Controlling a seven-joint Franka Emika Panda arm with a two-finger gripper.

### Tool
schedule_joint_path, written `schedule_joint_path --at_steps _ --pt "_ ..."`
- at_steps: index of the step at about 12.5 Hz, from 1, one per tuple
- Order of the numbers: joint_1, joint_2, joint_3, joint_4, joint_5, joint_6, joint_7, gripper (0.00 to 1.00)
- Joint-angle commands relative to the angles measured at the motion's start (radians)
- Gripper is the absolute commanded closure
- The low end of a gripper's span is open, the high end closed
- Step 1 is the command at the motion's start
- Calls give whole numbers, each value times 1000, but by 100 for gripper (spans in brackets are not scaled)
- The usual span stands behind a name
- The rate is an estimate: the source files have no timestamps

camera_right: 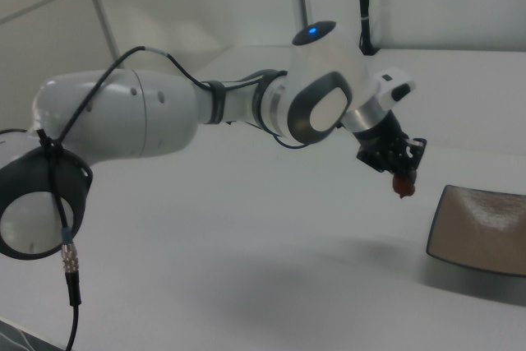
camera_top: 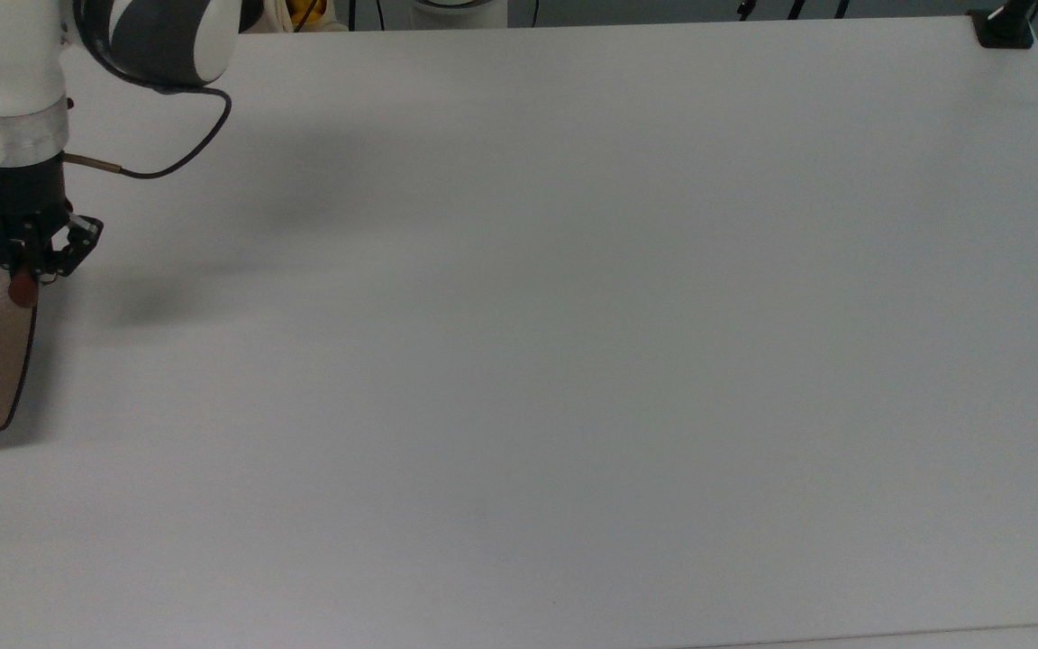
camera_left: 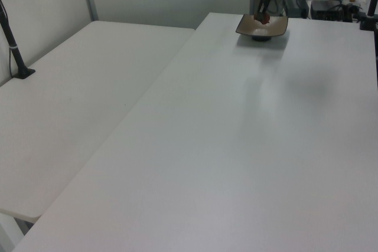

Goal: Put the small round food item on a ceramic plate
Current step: 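Lift the food item and carry it over the brown plate, then lower the food item onto the plate and open the gripper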

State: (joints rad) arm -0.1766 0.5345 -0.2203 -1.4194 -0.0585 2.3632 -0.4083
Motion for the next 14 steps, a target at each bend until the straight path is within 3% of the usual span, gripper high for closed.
schedule_joint_path --at_steps 1,4,6,8,9,10,14 --pt "-81 94 33 106 86 77 -17 100" --pt "-153 174 61 108 152 313 12 100" --pt "-191 191 64 108 174 333 52 96" --pt "-202 194 64 102 180 332 77 58" --pt "-202 205 62 100 177 332 77 15" --pt "-201 211 62 100 171 332 74 0" --pt "-199 214 64 99 169 330 72 0"
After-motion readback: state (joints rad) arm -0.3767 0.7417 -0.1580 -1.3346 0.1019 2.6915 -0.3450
